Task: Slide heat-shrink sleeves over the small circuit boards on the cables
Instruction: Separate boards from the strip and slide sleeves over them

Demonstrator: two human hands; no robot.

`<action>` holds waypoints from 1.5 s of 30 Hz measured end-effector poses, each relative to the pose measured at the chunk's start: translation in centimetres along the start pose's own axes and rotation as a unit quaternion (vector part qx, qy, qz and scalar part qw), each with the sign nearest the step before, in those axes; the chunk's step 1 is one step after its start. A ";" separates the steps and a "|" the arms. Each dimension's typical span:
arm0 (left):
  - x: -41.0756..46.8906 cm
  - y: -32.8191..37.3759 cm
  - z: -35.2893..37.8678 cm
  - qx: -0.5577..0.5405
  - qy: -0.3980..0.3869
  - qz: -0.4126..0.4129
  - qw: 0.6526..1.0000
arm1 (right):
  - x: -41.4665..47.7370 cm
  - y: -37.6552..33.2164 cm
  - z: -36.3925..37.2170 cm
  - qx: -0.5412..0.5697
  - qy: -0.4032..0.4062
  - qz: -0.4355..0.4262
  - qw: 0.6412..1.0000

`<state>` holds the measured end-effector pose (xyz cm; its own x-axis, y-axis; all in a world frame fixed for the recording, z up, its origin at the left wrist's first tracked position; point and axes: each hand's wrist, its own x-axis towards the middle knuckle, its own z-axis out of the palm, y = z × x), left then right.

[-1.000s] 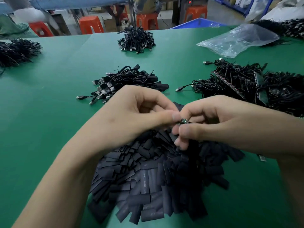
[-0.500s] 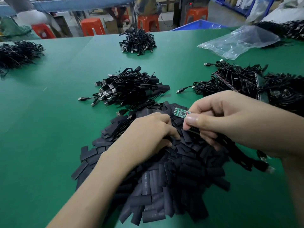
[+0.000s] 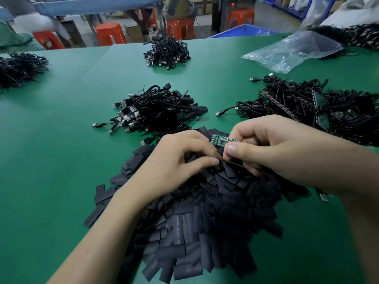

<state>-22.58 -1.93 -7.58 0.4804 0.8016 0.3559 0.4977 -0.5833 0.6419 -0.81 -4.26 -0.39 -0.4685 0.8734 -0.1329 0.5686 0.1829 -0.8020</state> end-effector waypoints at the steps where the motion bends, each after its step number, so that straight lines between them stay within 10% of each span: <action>1: 0.0 0.0 -0.2 -0.031 0.006 -0.019 0.999 | 0.1 0.0 0.0 -0.016 0.013 0.002 1.000; 12: 0.0 1.7 -1.4 -0.331 0.001 -0.086 0.940 | 0.5 0.2 0.8 -0.035 0.054 0.002 0.998; 24: 0.0 4.1 -2.9 -0.027 0.110 -0.005 0.994 | 0.6 0.2 0.9 0.075 0.087 -0.022 0.993; 45: -0.4 5.0 -4.5 -0.073 0.152 -0.030 0.985 | 0.0 -0.4 -0.2 0.141 -0.020 -0.036 0.989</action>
<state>-23.53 -4.54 -1.50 0.2037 0.8494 0.4868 0.3990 -0.5261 0.7510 -0.94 -4.30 0.06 -0.5298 0.8435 -0.0881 0.3241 0.1053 -0.9401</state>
